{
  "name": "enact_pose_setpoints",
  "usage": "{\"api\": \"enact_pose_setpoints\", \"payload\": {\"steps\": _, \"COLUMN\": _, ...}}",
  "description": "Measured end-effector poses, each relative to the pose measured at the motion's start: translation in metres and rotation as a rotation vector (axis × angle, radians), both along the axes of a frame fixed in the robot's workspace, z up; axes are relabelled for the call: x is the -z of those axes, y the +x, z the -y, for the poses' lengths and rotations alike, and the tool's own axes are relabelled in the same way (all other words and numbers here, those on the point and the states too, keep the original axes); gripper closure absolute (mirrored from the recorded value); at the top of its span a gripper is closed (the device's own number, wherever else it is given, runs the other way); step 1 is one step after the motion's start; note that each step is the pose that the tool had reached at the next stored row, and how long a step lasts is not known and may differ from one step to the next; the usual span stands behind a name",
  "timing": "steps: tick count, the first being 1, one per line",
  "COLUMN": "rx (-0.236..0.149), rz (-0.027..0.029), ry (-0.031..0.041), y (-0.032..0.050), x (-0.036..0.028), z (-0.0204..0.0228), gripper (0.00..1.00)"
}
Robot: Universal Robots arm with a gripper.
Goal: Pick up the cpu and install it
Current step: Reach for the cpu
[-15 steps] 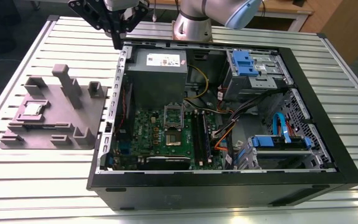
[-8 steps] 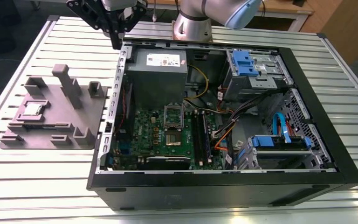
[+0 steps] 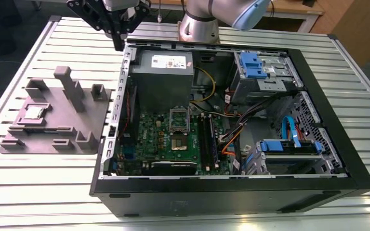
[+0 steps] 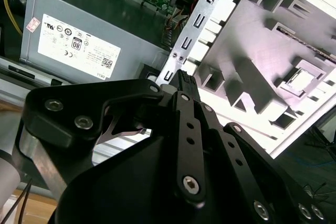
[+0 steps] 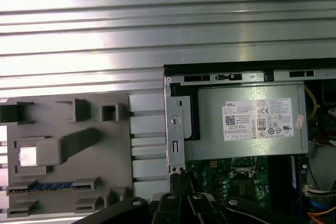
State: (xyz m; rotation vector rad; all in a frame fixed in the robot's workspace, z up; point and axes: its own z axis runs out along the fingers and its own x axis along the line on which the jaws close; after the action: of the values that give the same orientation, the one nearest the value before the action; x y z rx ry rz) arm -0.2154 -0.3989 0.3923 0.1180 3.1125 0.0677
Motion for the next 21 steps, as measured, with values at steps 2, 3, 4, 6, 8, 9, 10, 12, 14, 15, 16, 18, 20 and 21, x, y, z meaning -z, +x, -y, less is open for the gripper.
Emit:
{"api": "enact_pose_setpoints", "payload": {"steps": 2, "rx": 0.0, "rz": 0.0, "ry": 0.0, "y": -0.0007, "x": 0.0, "z": 0.0, "gripper": 0.9}}
{"api": "enact_pose_setpoints", "payload": {"steps": 3, "rx": 0.0, "rz": 0.0, "ry": -0.0001, "y": -0.0011, "x": 0.0, "z": 0.0, "gripper": 0.9}}
{"api": "enact_pose_setpoints", "payload": {"steps": 4, "rx": 0.0, "rz": -0.0001, "ry": -0.0001, "y": -0.0015, "x": 0.0, "z": 0.0, "gripper": 0.9}}
{"api": "enact_pose_setpoints", "payload": {"steps": 6, "rx": 0.0, "rz": 0.0, "ry": 0.0, "y": -0.0023, "x": 0.0, "z": 0.0, "gripper": 0.9}}
{"api": "enact_pose_setpoints", "payload": {"steps": 8, "rx": 0.0, "rz": 0.0, "ry": 0.0, "y": -0.0031, "x": 0.0, "z": 0.0, "gripper": 0.9}}
{"api": "enact_pose_setpoints", "payload": {"steps": 9, "rx": 0.0, "rz": 0.0, "ry": 0.0, "y": -0.0035, "x": 0.0, "z": 0.0, "gripper": 0.9}}
{"api": "enact_pose_setpoints", "payload": {"steps": 10, "rx": 0.0, "rz": 0.0, "ry": 0.0, "y": -0.0039, "x": 0.0, "z": 0.0, "gripper": 0.9}}
{"api": "enact_pose_setpoints", "payload": {"steps": 12, "rx": 0.0, "rz": 0.0, "ry": 0.0, "y": -0.0048, "x": 0.0, "z": 0.0, "gripper": 0.9}}
{"api": "enact_pose_setpoints", "payload": {"steps": 14, "rx": 0.0, "rz": 0.0, "ry": 0.0, "y": -0.0056, "x": 0.0, "z": 0.0, "gripper": 0.9}}
{"api": "enact_pose_setpoints", "payload": {"steps": 15, "rx": 0.0, "rz": -0.0001, "ry": 0.0, "y": -0.006, "x": 0.0, "z": 0.0, "gripper": 0.9}}
{"api": "enact_pose_setpoints", "payload": {"steps": 16, "rx": 0.0, "rz": 0.0, "ry": 0.0, "y": -0.0064, "x": 0.0, "z": 0.0, "gripper": 0.9}}
{"api": "enact_pose_setpoints", "payload": {"steps": 18, "rx": 0.0, "rz": 0.0, "ry": 0.0, "y": -0.0072, "x": 0.0, "z": 0.0, "gripper": 0.9}}
{"api": "enact_pose_setpoints", "payload": {"steps": 20, "rx": 0.0, "rz": 0.0, "ry": 0.0, "y": -0.0081, "x": 0.0, "z": 0.0, "gripper": 0.9}}
{"api": "enact_pose_setpoints", "payload": {"steps": 21, "rx": 0.0, "rz": 0.0, "ry": 0.0, "y": -0.0085, "x": 0.0, "z": 0.0, "gripper": 0.9}}
